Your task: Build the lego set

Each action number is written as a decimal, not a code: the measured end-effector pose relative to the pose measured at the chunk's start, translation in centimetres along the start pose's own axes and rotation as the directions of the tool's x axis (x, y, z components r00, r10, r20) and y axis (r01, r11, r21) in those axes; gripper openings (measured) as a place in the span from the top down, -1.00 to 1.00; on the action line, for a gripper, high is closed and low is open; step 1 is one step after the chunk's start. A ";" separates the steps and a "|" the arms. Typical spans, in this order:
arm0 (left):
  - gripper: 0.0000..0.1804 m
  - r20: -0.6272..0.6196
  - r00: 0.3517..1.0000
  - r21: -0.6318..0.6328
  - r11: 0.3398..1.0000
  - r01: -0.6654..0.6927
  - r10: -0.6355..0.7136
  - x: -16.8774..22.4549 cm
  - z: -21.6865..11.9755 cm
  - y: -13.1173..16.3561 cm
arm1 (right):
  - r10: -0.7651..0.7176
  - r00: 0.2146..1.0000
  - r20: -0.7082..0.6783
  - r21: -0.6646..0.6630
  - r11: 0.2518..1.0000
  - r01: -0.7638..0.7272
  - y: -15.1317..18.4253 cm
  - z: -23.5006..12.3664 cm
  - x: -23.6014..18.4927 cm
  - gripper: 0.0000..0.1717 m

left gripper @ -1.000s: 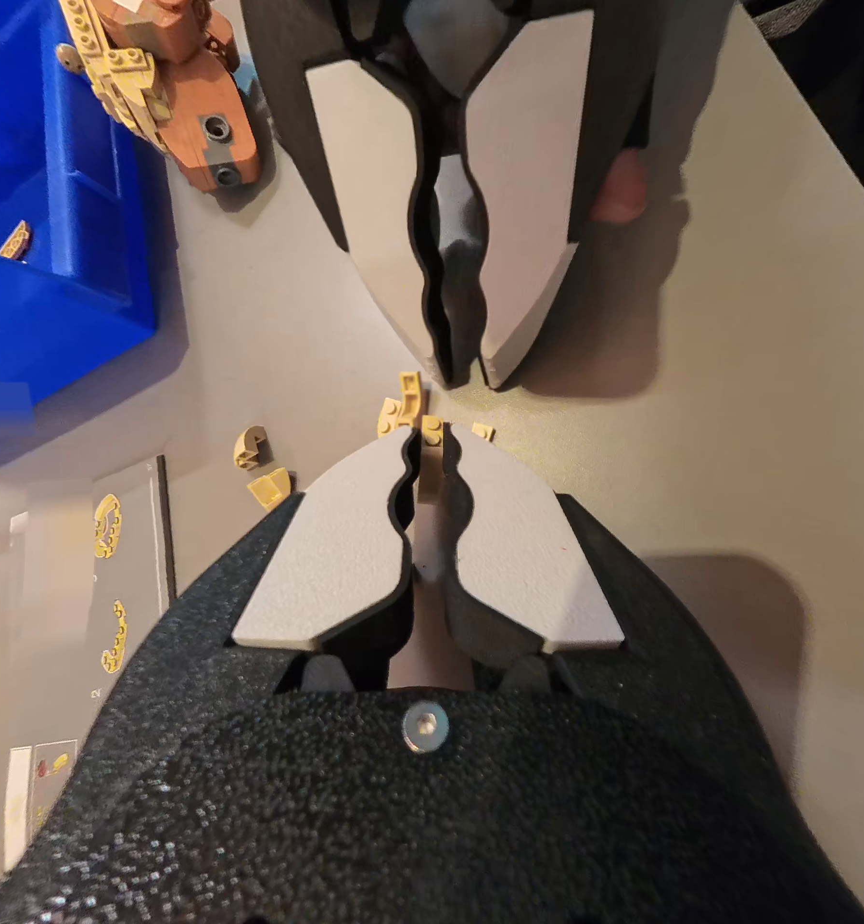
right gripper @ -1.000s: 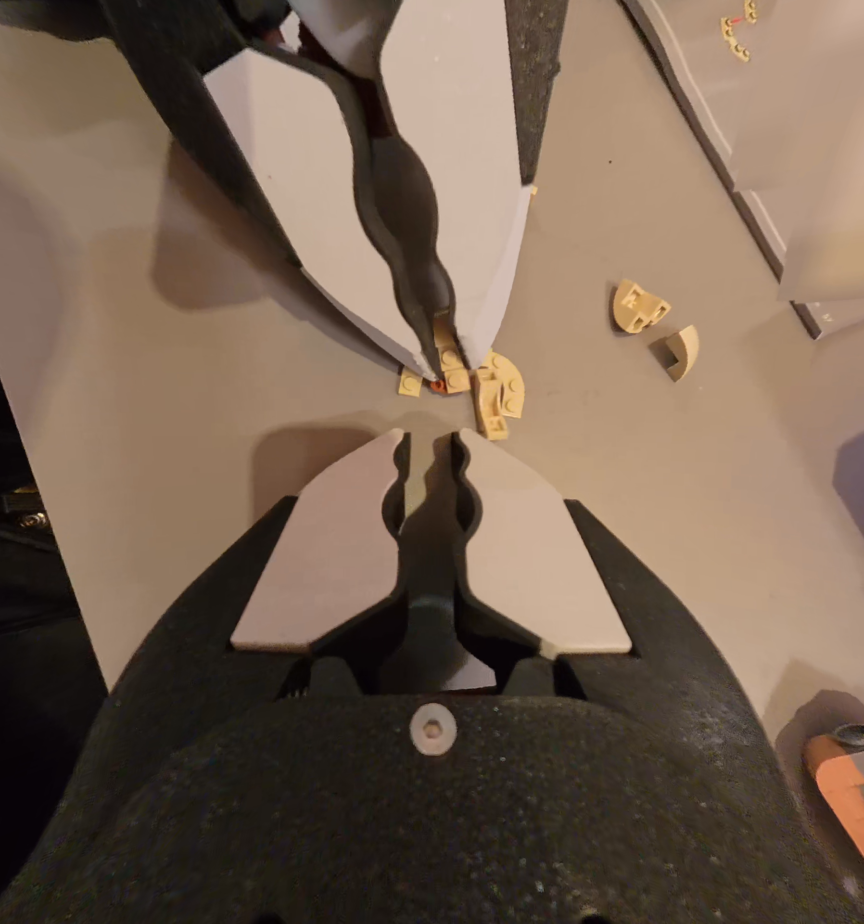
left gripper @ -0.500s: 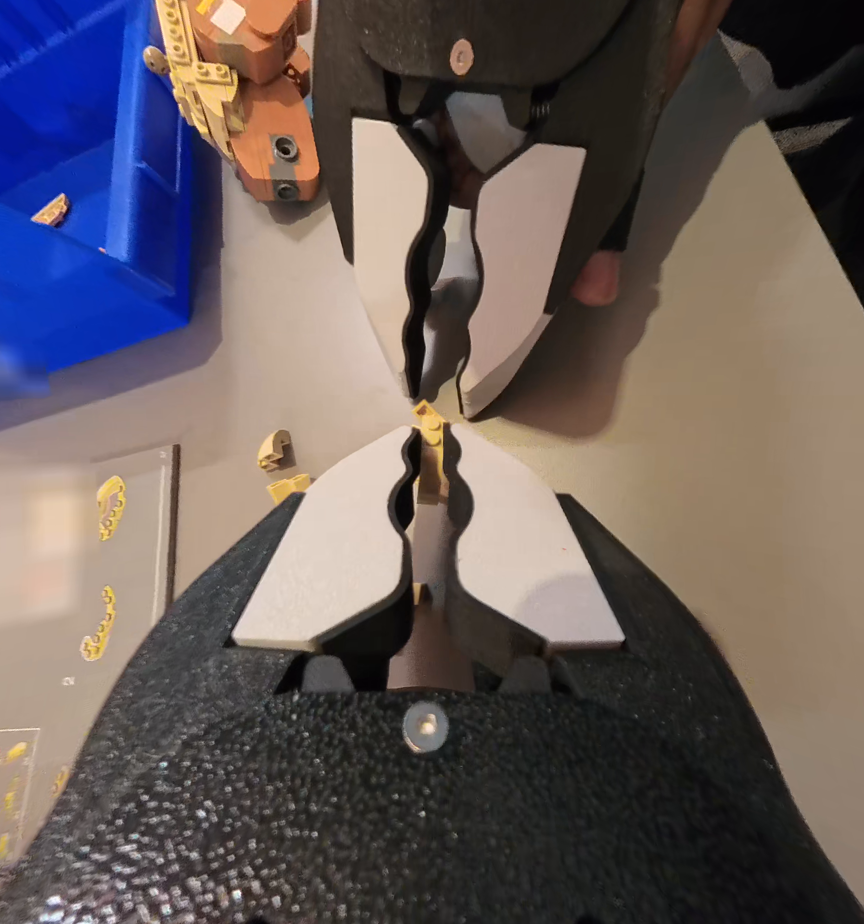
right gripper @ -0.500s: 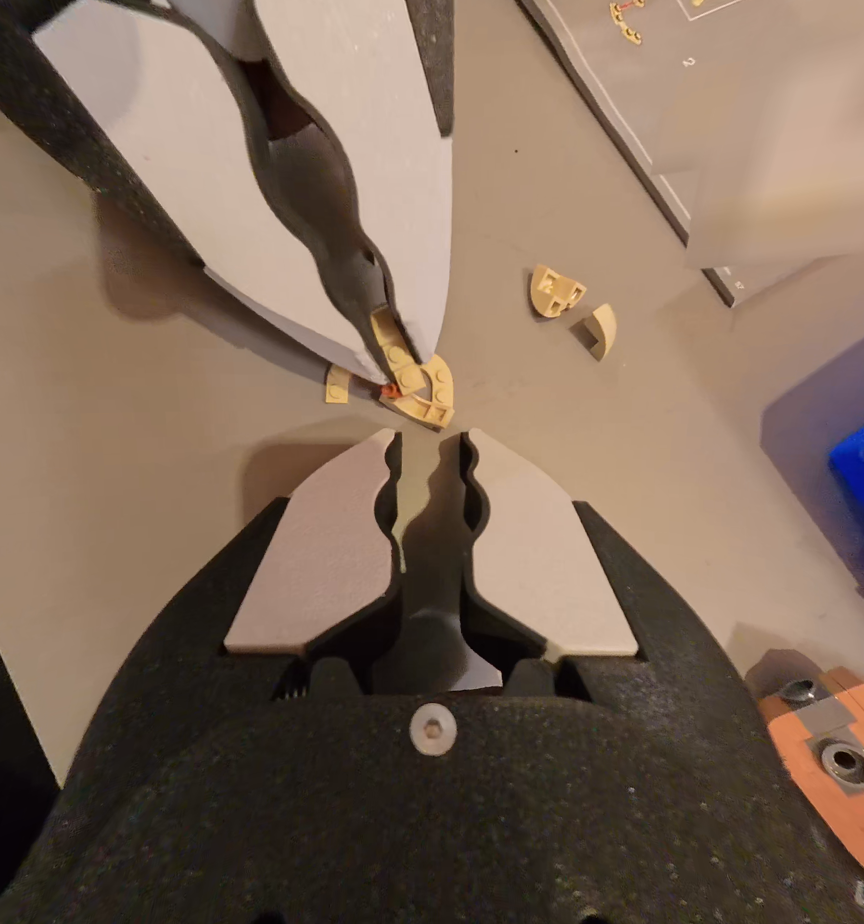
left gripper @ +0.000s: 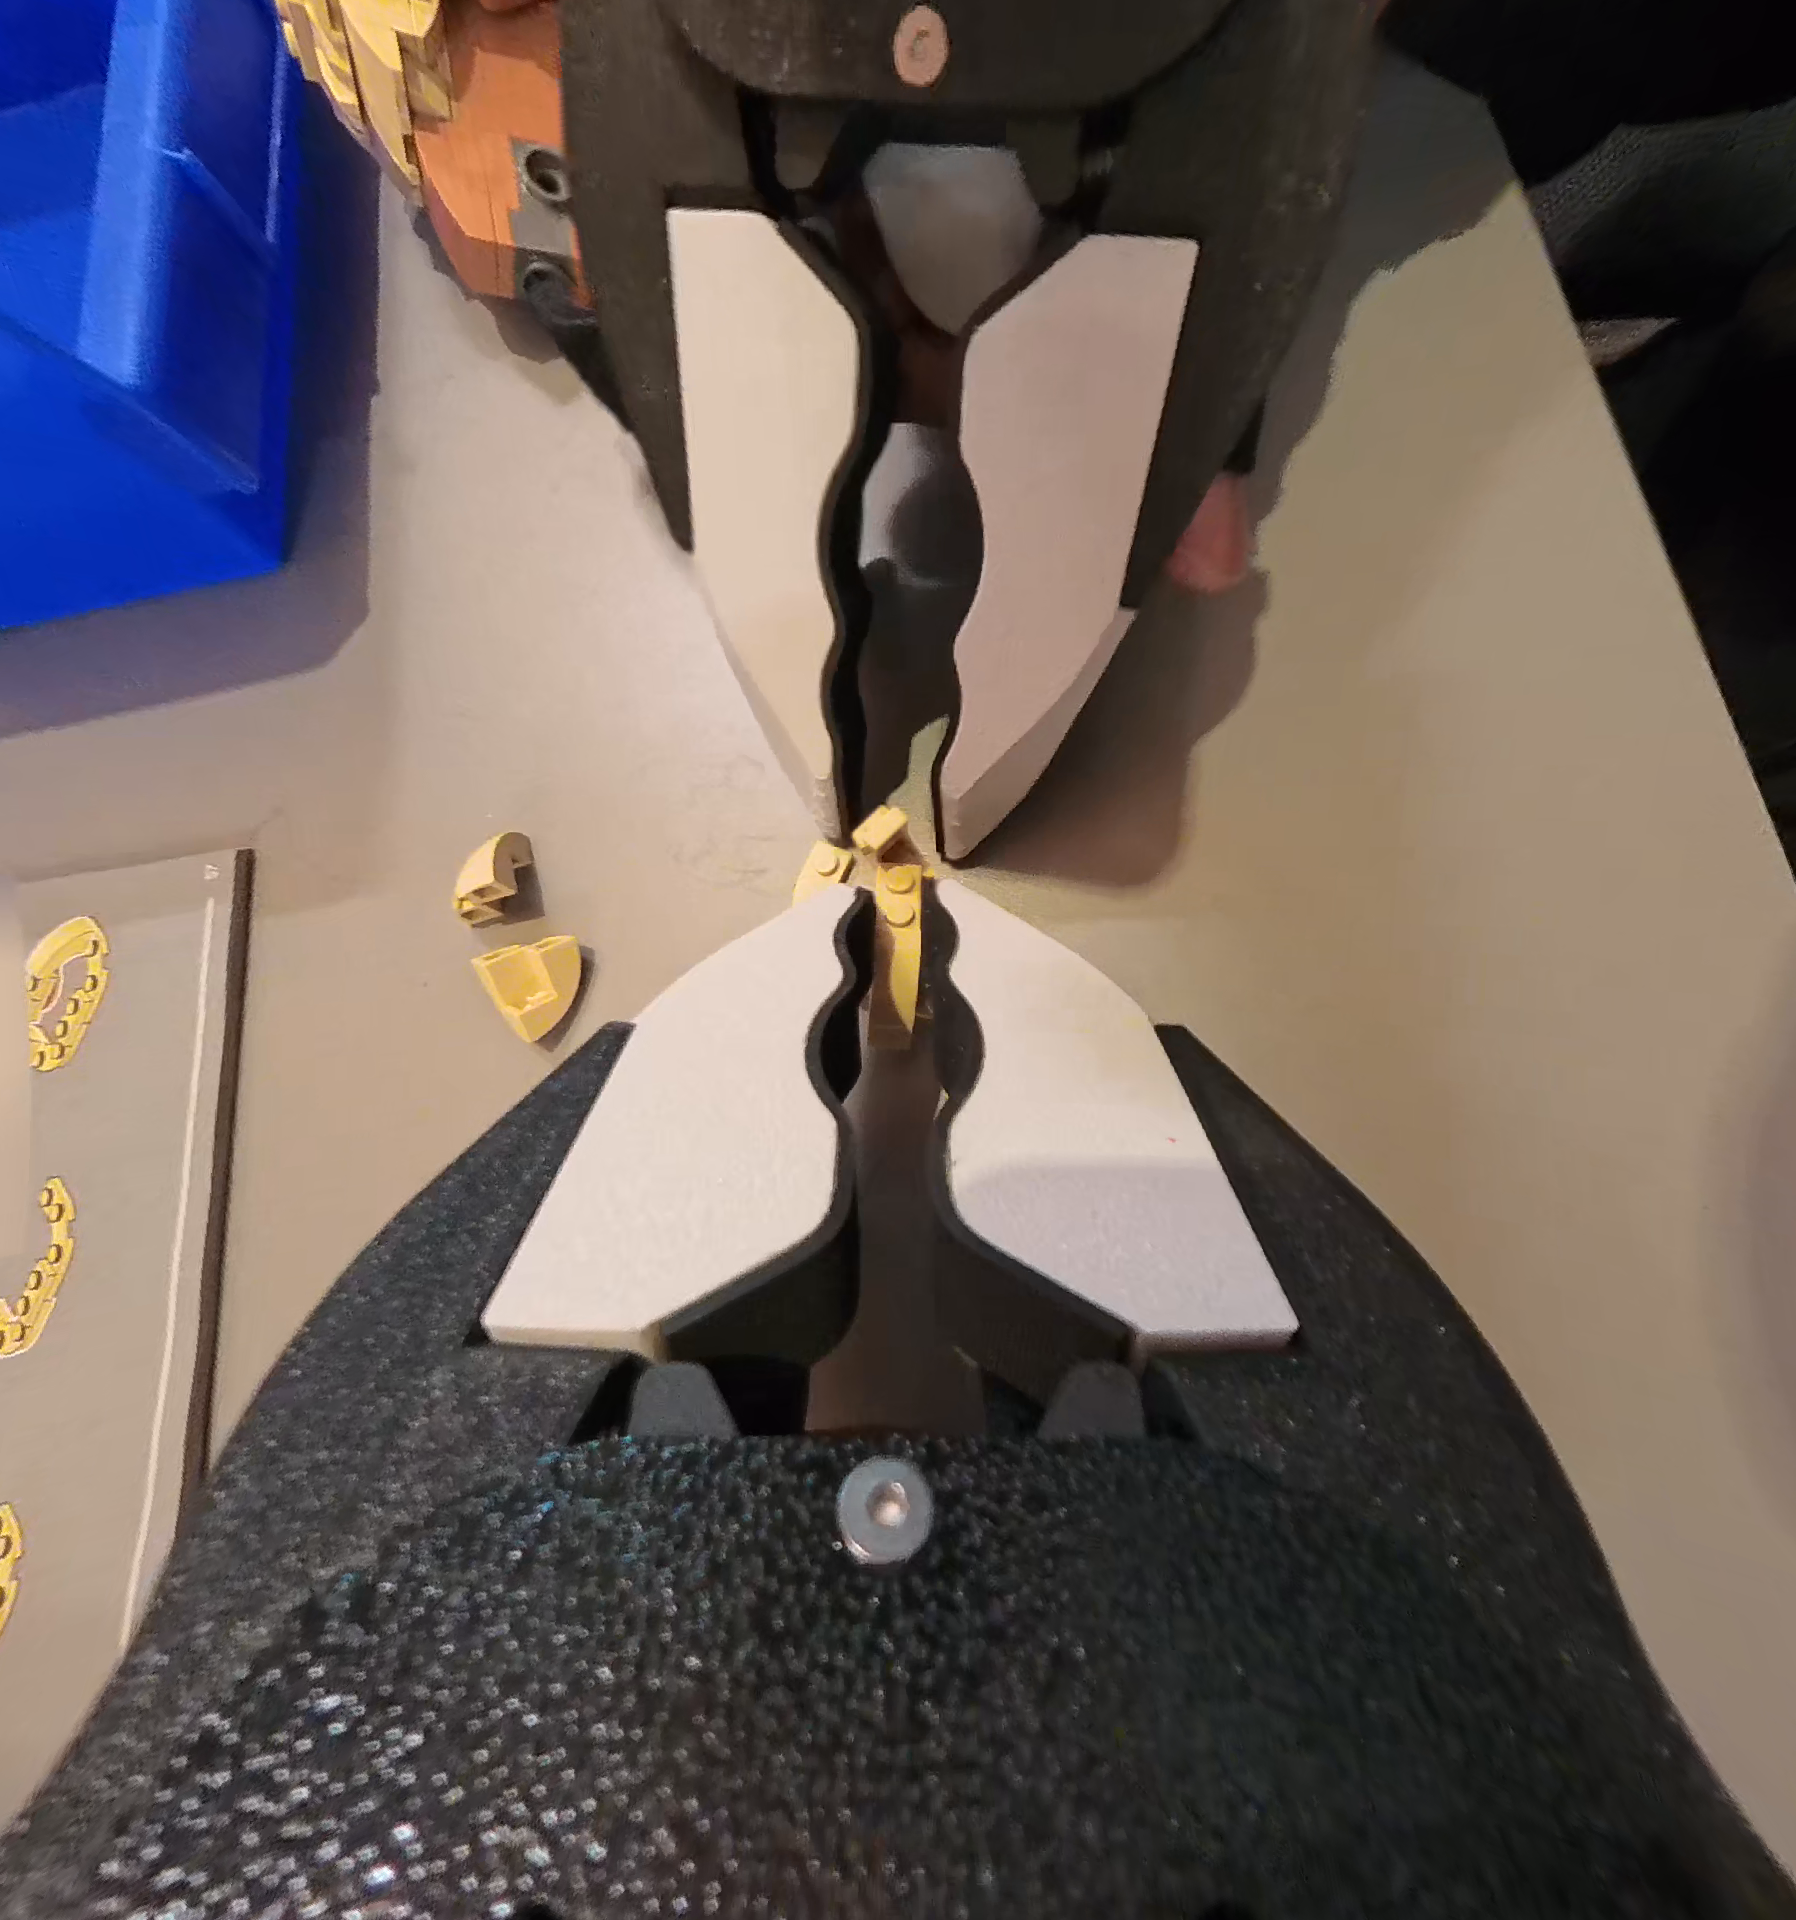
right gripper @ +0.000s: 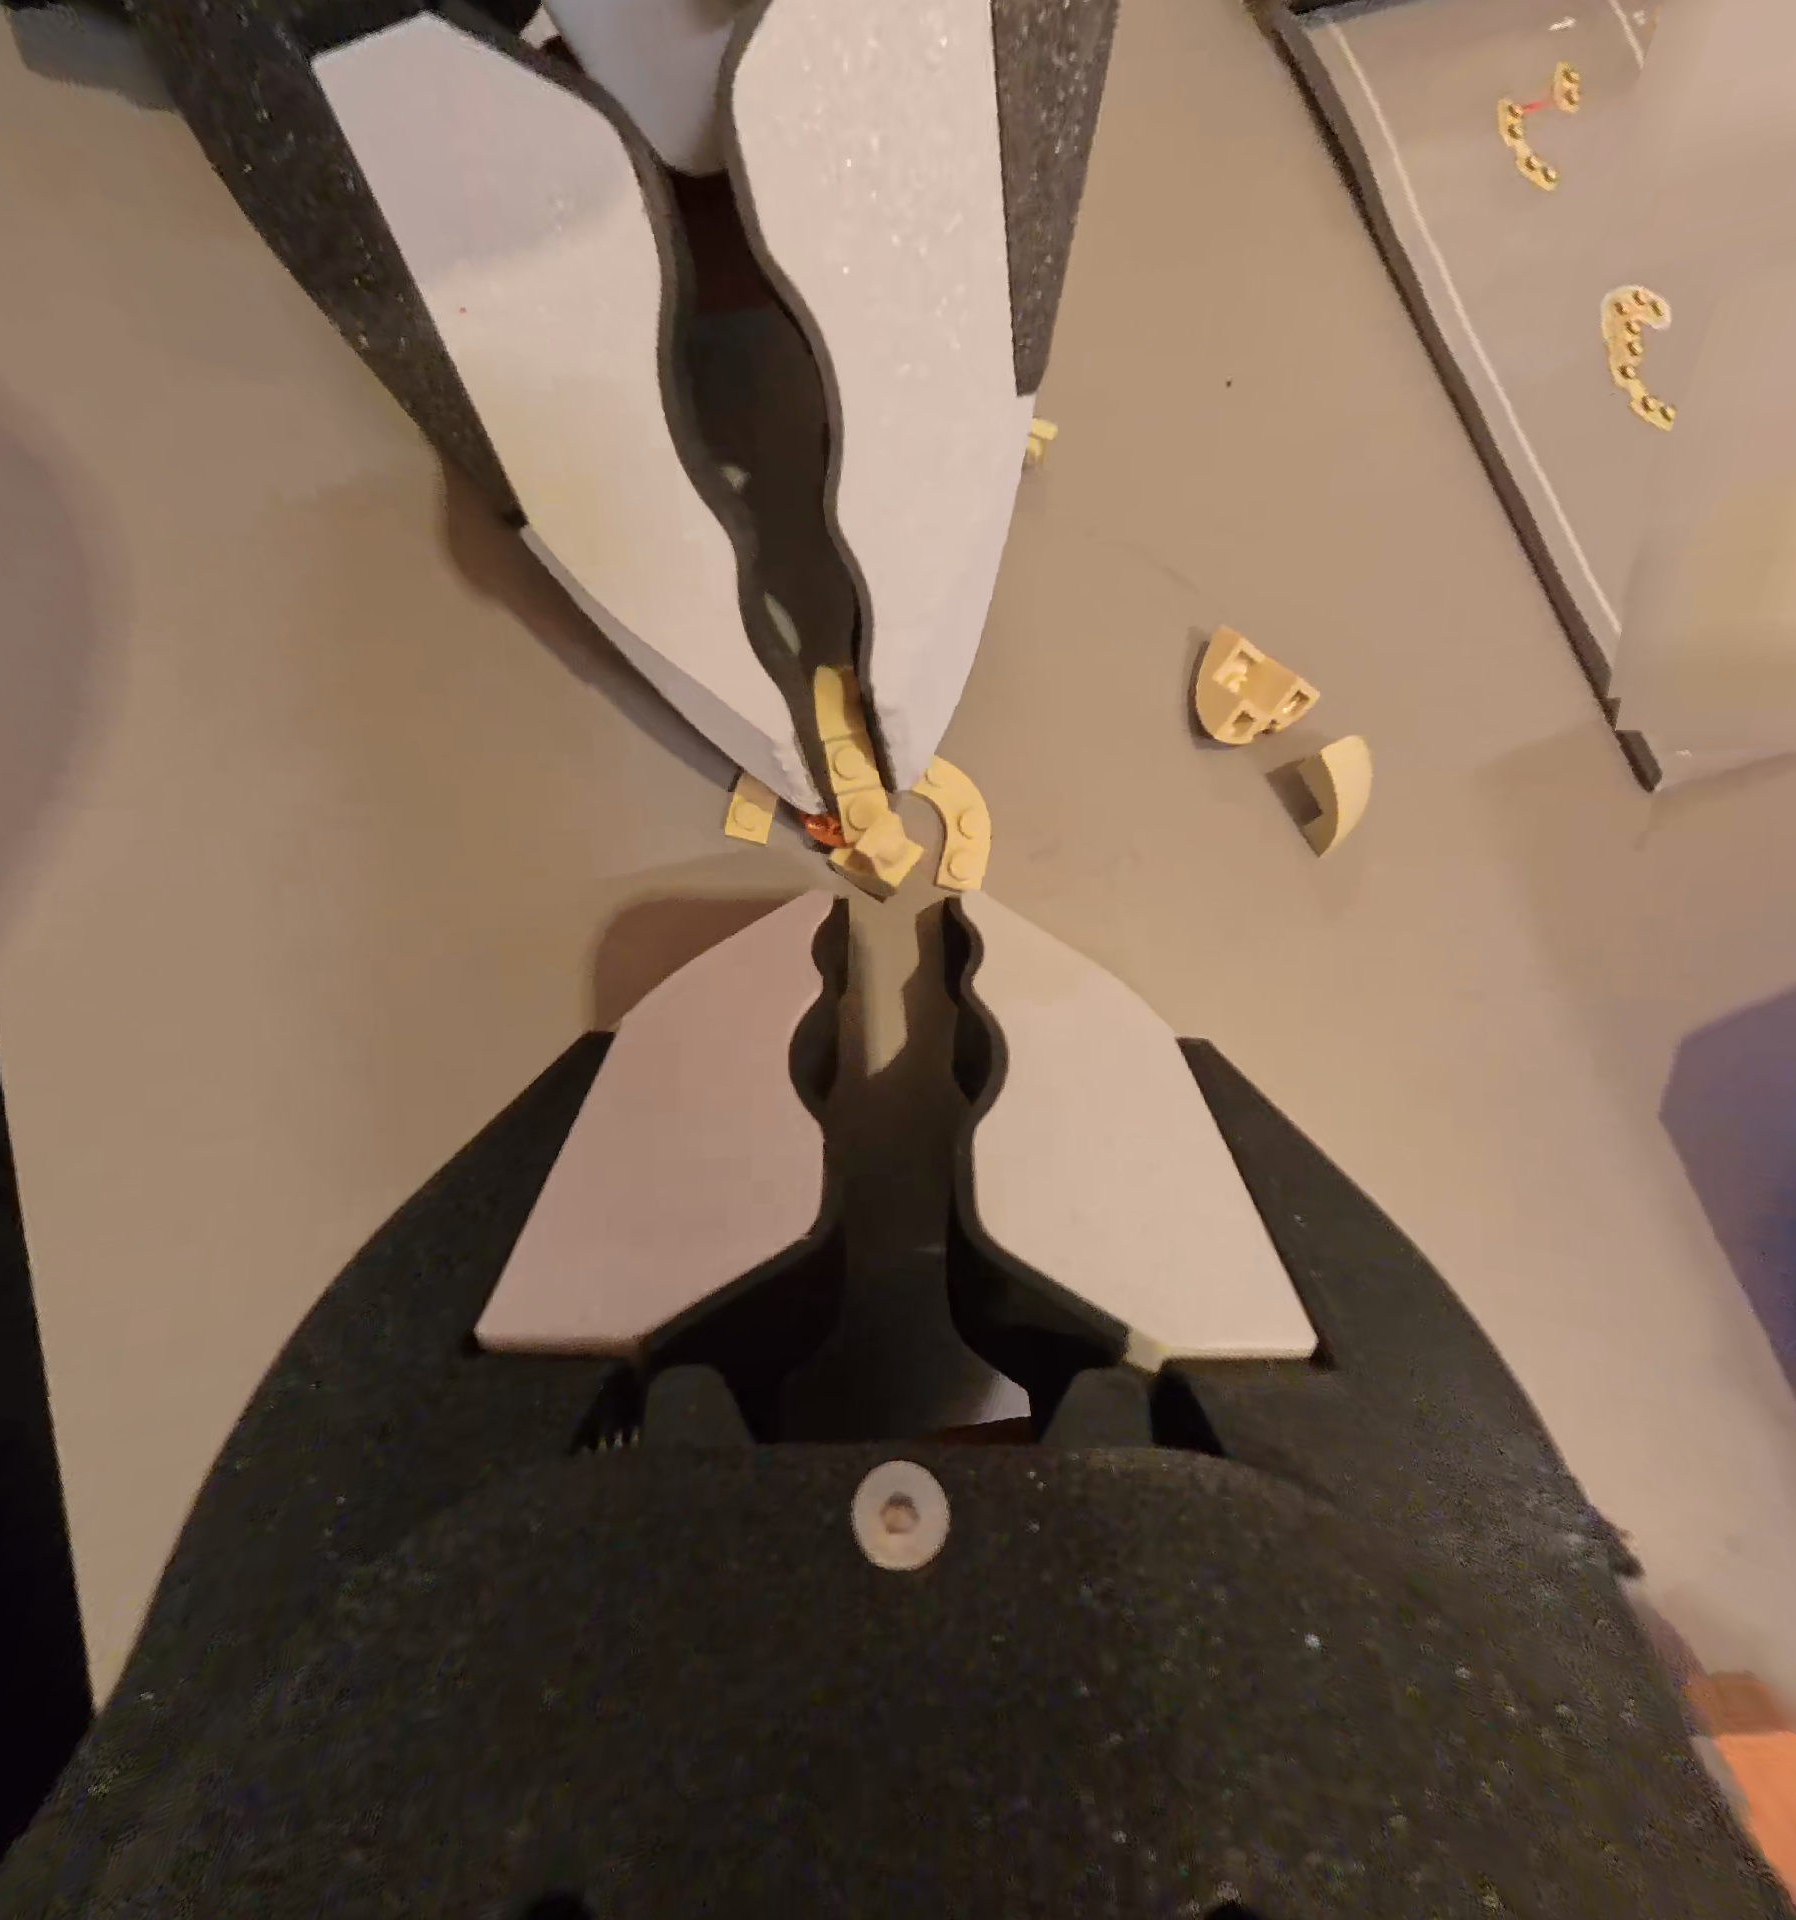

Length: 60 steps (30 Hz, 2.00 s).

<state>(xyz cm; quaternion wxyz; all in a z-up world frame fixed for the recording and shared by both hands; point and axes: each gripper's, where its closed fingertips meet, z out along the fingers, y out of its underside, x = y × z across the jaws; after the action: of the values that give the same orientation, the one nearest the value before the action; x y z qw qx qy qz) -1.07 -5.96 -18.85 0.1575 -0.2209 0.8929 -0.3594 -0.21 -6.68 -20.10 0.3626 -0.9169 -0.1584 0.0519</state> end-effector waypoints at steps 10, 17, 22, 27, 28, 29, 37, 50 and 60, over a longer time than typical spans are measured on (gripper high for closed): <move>0.91 -0.002 1.000 -0.002 1.000 -0.019 0.019 0.1 -0.1 0.2 | -0.229 0.962 0.151 0.050 0.973 0.224 -0.3 0.1 -0.1 0.80; 0.91 0.010 0.999 -0.032 0.999 -0.032 0.033 0.0 0.1 0.7 | -0.272 0.947 0.170 0.068 0.962 0.264 -1.0 0.7 -0.5 0.87; 0.91 0.000 1.000 -0.024 1.000 -0.016 0.016 0.2 0.0 0.7 | -0.270 0.951 0.151 0.068 0.963 0.263 -1.1 0.7 -0.5 0.91; 0.91 0.016 1.000 -0.015 1.000 -0.016 0.017 -0.1 -0.4 0.4 | -0.284 0.951 0.120 0.037 0.959 0.281 -1.2 0.9 -0.5 0.91; 0.92 0.024 0.999 -0.018 1.000 -0.022 0.022 -0.2 -0.5 0.4 | -0.289 0.951 0.112 0.021 0.957 0.288 -1.2 0.9 -0.5 0.91; 0.92 0.030 0.999 -0.021 0.999 -0.028 0.029 -0.2 -0.5 0.4 | -0.292 0.951 0.105 0.003 0.956 0.293 -1.3 1.0 -0.5 0.91; 0.92 0.051 0.997 -0.048 0.998 -0.047 0.049 -0.2 -0.8 0.4 | -0.305 0.949 0.083 -0.106 0.944 0.313 -1.3 1.1 -0.4 0.91; 0.92 0.046 0.996 -0.010 0.997 -0.074 0.074 0.0 -1.0 0.1 | -0.303 0.946 0.113 -0.199 0.926 0.320 -1.1 1.0 -0.4 0.91; 0.92 0.030 0.998 0.046 0.997 -0.056 0.054 0.2 -0.9 -0.1 | -0.299 0.942 0.152 -0.261 0.907 0.330 -1.0 1.0 -0.6 0.91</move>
<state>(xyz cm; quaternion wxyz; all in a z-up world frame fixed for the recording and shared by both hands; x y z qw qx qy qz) -1.57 -5.61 -18.15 0.1851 -0.1977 0.8877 -0.3725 -1.21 -5.47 -20.16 0.2223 -0.9175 -0.3293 0.0192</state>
